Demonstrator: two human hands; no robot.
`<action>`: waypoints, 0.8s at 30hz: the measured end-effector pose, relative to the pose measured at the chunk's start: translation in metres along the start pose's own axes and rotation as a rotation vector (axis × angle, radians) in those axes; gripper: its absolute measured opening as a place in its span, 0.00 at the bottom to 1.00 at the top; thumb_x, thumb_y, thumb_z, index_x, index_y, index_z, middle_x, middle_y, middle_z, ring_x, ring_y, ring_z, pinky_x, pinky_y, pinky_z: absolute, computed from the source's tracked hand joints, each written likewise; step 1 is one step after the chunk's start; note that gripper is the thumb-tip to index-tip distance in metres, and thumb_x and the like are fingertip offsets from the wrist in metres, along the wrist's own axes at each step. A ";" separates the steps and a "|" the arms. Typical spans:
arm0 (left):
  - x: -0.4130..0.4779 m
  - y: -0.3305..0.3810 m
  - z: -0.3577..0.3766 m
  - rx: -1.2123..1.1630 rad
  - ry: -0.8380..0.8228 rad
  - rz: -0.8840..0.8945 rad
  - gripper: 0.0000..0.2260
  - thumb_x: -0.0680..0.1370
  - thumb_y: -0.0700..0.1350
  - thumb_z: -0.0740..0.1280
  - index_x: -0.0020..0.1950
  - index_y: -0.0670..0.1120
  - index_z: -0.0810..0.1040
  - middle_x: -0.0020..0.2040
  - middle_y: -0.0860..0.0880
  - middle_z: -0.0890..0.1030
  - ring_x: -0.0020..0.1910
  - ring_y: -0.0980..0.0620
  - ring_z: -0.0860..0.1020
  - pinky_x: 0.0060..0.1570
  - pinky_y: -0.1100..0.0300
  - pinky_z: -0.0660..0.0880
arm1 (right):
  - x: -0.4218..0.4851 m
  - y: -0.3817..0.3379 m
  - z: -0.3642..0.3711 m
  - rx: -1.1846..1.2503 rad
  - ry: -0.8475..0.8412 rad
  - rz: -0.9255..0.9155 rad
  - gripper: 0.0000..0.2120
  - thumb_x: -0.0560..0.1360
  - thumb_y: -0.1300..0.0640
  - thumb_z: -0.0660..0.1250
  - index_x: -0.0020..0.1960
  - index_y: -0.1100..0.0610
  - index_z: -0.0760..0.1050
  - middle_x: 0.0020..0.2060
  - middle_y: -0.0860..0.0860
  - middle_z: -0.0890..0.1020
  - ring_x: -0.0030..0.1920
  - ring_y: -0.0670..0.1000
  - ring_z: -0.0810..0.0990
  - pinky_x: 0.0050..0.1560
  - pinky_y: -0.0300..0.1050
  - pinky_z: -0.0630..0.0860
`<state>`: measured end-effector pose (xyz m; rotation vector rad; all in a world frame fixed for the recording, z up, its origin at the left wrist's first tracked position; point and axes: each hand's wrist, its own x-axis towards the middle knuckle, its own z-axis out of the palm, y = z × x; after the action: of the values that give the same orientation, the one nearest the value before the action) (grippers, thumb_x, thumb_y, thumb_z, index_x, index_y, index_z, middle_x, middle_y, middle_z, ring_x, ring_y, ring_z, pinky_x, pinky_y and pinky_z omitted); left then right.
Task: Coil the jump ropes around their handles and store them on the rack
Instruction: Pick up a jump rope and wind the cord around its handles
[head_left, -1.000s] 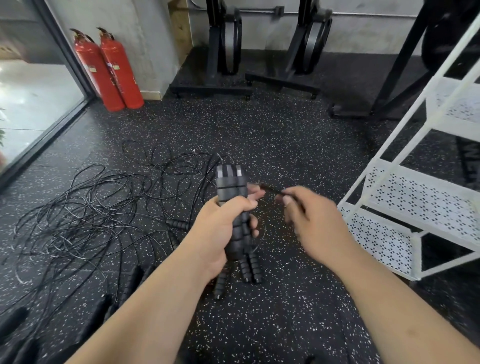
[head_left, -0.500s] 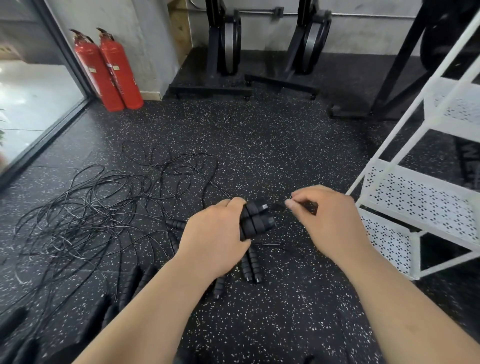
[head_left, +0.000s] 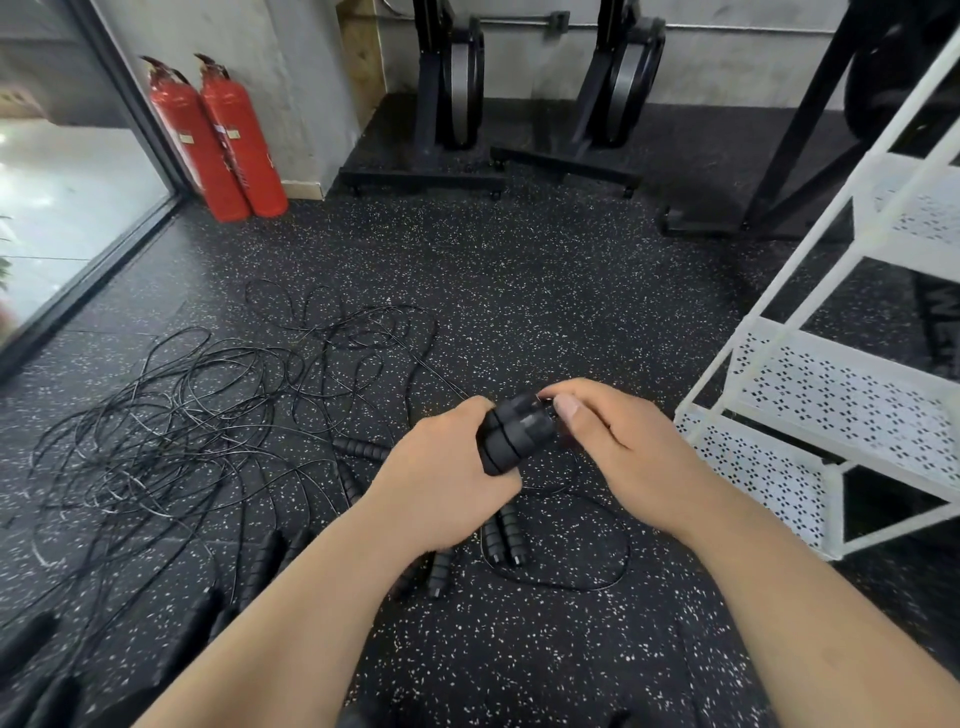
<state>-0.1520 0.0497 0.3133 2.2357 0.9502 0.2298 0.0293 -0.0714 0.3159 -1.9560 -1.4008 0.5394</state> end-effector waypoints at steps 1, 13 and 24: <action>0.001 0.000 0.001 -0.075 -0.028 -0.007 0.10 0.75 0.52 0.74 0.50 0.55 0.75 0.41 0.56 0.80 0.37 0.56 0.77 0.39 0.56 0.73 | 0.000 0.001 -0.002 0.015 0.007 0.008 0.17 0.86 0.40 0.53 0.62 0.41 0.79 0.48 0.41 0.85 0.50 0.41 0.82 0.53 0.43 0.77; 0.001 0.012 0.009 -1.124 -0.170 -0.212 0.12 0.77 0.52 0.79 0.47 0.47 0.79 0.41 0.47 0.76 0.33 0.52 0.73 0.37 0.55 0.74 | 0.002 -0.006 -0.007 -0.019 0.254 -0.020 0.10 0.86 0.45 0.62 0.55 0.44 0.83 0.35 0.39 0.80 0.32 0.43 0.75 0.35 0.32 0.67; 0.003 0.017 0.023 -1.242 -0.061 -0.325 0.19 0.76 0.58 0.78 0.56 0.46 0.80 0.41 0.48 0.78 0.34 0.52 0.74 0.37 0.55 0.76 | 0.003 -0.008 0.012 -0.027 0.248 -0.025 0.10 0.87 0.48 0.62 0.58 0.47 0.81 0.38 0.43 0.81 0.40 0.44 0.78 0.40 0.38 0.71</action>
<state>-0.1308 0.0314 0.3069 0.9387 0.7774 0.4424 0.0174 -0.0635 0.3134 -1.9484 -1.2793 0.2567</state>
